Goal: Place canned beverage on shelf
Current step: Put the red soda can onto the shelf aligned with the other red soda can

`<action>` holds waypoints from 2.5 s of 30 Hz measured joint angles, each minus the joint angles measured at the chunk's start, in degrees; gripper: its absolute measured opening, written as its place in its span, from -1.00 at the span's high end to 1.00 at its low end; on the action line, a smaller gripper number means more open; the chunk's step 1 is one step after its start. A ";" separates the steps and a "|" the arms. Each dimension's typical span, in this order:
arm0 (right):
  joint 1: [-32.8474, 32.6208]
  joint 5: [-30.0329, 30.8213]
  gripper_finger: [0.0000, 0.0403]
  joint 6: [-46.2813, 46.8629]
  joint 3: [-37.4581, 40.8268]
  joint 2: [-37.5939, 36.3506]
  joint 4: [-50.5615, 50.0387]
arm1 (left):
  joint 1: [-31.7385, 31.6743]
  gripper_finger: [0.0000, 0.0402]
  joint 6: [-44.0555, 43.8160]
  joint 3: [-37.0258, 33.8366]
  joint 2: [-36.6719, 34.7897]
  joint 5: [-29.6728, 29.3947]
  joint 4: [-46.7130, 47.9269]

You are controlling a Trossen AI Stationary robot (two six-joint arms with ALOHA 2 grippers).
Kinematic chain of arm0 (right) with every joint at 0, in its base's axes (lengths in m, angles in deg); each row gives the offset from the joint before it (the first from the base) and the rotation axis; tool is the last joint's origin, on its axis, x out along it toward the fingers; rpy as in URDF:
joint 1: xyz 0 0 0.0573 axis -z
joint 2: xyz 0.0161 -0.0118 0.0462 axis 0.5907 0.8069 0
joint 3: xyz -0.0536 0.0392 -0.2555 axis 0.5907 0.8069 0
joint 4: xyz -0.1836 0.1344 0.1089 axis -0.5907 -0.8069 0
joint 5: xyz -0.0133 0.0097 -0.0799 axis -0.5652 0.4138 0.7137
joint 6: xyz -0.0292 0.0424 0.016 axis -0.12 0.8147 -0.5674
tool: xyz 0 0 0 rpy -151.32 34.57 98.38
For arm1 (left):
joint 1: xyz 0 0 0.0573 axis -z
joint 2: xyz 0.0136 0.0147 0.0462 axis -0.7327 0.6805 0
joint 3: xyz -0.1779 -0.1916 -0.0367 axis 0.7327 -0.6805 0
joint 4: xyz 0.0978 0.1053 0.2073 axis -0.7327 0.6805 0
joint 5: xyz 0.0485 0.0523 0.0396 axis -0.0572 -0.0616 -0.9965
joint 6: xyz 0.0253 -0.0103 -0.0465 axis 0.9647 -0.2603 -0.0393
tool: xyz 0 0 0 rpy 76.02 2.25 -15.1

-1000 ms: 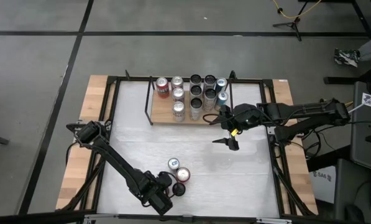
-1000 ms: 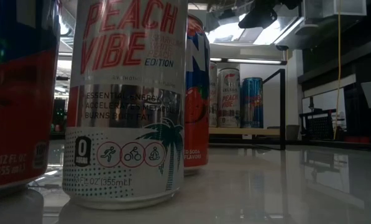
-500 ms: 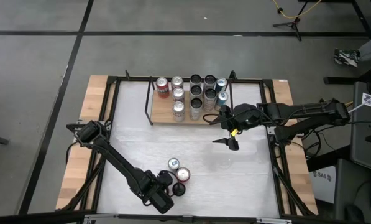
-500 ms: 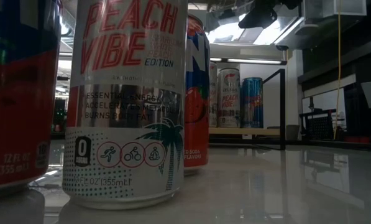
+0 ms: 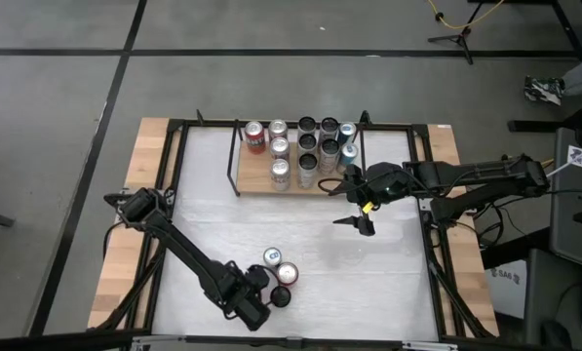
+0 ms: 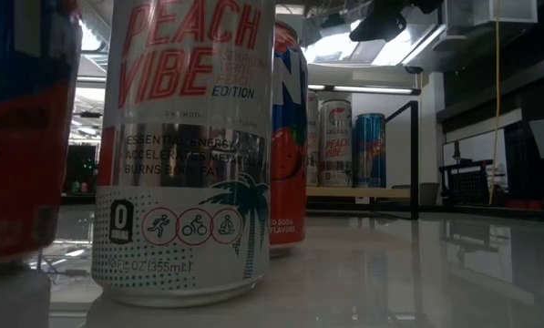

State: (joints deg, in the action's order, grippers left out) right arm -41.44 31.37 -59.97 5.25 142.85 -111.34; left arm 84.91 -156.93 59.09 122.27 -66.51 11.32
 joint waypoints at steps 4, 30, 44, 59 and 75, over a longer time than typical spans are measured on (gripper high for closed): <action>0.00 0.01 -0.80 0.00 0.00 0.00 -0.03 | -1.30 -0.45 5.11 0.15 -2.11 1.56 3.78; 0.00 0.02 -0.80 -0.02 0.00 0.00 0.00 | -24.37 -0.48 44.98 0.24 -22.57 -1.07 18.00; 0.00 0.02 -0.80 -0.01 0.00 0.00 0.02 | -46.03 -0.50 73.85 0.24 -23.06 -0.46 18.34; 0.00 0.02 -0.80 -0.02 0.00 0.00 0.02 | -58.55 -0.50 83.14 -9.78 -22.97 4.25 9.77; 0.00 0.04 -0.80 -0.59 0.00 0.00 0.02 | -63.38 -0.50 84.96 -17.36 -23.06 7.15 1.06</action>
State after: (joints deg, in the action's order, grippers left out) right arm -41.44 31.41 -60.56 5.25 142.85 -111.32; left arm 21.53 -71.96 41.74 99.21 -59.36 12.39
